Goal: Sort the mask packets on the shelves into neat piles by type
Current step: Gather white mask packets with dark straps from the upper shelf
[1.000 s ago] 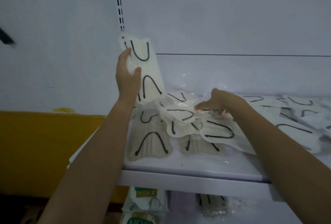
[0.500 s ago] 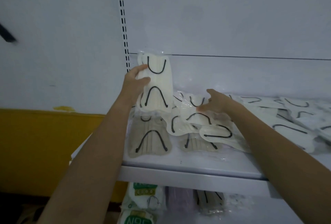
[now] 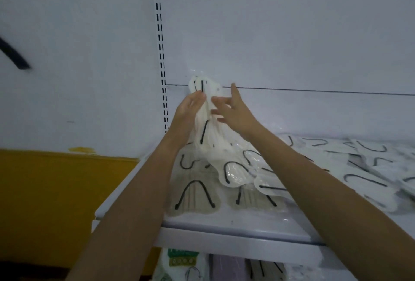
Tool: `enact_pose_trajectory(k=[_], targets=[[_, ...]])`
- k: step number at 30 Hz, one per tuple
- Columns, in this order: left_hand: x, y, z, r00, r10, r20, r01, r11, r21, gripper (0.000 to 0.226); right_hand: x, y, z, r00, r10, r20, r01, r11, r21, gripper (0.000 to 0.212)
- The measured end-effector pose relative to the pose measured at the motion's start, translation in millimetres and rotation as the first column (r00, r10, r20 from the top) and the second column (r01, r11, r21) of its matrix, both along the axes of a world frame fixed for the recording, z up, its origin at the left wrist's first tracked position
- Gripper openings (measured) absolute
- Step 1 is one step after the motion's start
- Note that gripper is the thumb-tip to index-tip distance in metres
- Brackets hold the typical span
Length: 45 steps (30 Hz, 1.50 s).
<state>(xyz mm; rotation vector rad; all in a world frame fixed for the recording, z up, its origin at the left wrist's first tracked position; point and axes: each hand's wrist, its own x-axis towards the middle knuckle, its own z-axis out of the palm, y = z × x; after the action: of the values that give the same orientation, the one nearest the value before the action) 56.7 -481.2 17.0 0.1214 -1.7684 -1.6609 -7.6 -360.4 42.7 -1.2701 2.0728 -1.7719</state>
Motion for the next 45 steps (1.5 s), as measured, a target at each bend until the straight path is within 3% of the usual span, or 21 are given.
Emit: enact_pose_trajectory(k=[3, 5, 7, 9, 11, 13, 17, 19, 21, 24, 28, 31, 33, 37, 41, 43, 45], targets=[[2, -4, -6, 0.994, 0.108, 0.031, -0.106, 0.992, -0.074, 0.053, -3, -8, -5, 0.882, 0.174, 0.437, -0.098, 0.977, -0.191, 0.055], [0, -7, -10, 0.987, 0.152, 0.059, -0.142, 0.977, -0.157, 0.055, -8, -10, -7, 0.824, 0.251, 0.509, -0.125, 0.955, -0.269, 0.035], [-2, -12, -13, 0.973, 0.222, 0.055, -0.205, 0.953, -0.223, 0.06, -14, -6, -7, 0.89, 0.15, 0.431, -0.04, 0.966, -0.255, 0.037], [-1, -19, -12, 0.97, 0.243, 0.026, -0.233, 0.953, -0.196, 0.068, -29, 4, -9, 0.974, -0.178, 0.137, 0.187, 0.981, -0.053, 0.046], [0, -24, -14, 0.969, 0.246, -0.004, -0.244, 0.957, -0.159, 0.072, -41, 18, -18, 0.935, -0.344, -0.09, 0.355, 0.914, 0.196, 0.048], [-1, -26, -15, 0.969, 0.245, -0.02, -0.246, 0.957, -0.154, 0.067, -48, 25, -28, 0.95, -0.311, -0.029, 0.305, 0.902, 0.306, 0.048], [-3, -14, -12, 0.978, 0.204, -0.044, -0.208, 0.963, -0.173, 0.054, -36, 21, -23, 0.979, -0.192, 0.06, 0.191, 0.981, 0.033, 0.034], [-1, -4, -10, 0.982, 0.187, -0.034, -0.19, 0.956, -0.225, 0.049, -27, 17, -20, 0.983, -0.152, 0.103, 0.157, 0.986, -0.05, 0.04], [0, 7, -8, 0.994, 0.111, 0.016, -0.104, 0.964, -0.244, 0.037, -18, 14, -19, 0.971, -0.085, 0.224, 0.097, 0.994, -0.045, 0.061], [0, 19, -6, 0.99, -0.089, 0.11, 0.101, 0.989, -0.108, 0.02, -17, 13, -19, 0.952, -0.088, 0.294, 0.083, 0.996, 0.03, 0.081], [-4, 9, -6, 0.996, 0.066, 0.062, -0.064, 0.997, -0.038, 0.019, -25, 16, -19, 0.898, -0.139, 0.417, 0.204, 0.972, -0.117, 0.06], [-2, -3, -10, 0.986, 0.164, 0.031, -0.165, 0.986, 0.038, 0.021, -29, 29, -9, 0.864, 0.082, 0.496, 0.112, 0.93, -0.349, 0.048], [0, -5, -8, 0.991, 0.13, 0.039, -0.133, 0.985, 0.108, 0.027, -26, 35, -4, 0.855, 0.179, 0.486, 0.023, 0.924, -0.381, 0.047], [-1, 2, -8, 0.999, 0.031, 0.023, -0.033, 0.995, 0.097, 0.025, -17, 21, -19, 0.91, 0.005, 0.415, 0.067, 0.985, -0.159, 0.063], [1, -4, -13, 0.982, 0.19, -0.003, -0.19, 0.982, 0.0, 0.045, -29, 16, -26, 0.926, -0.227, 0.301, 0.253, 0.966, -0.05, 0.062], [1, -12, -14, 0.955, 0.293, -0.04, -0.294, 0.955, -0.029, 0.047, -39, 24, -35, 0.934, -0.358, -0.007, 0.345, 0.894, 0.286, 0.07], [1, -16, -14, 0.925, 0.374, -0.065, -0.379, 0.922, -0.081, 0.05, -40, 31, -48, 0.945, -0.27, -0.186, 0.328, 0.737, 0.591, 0.081]])
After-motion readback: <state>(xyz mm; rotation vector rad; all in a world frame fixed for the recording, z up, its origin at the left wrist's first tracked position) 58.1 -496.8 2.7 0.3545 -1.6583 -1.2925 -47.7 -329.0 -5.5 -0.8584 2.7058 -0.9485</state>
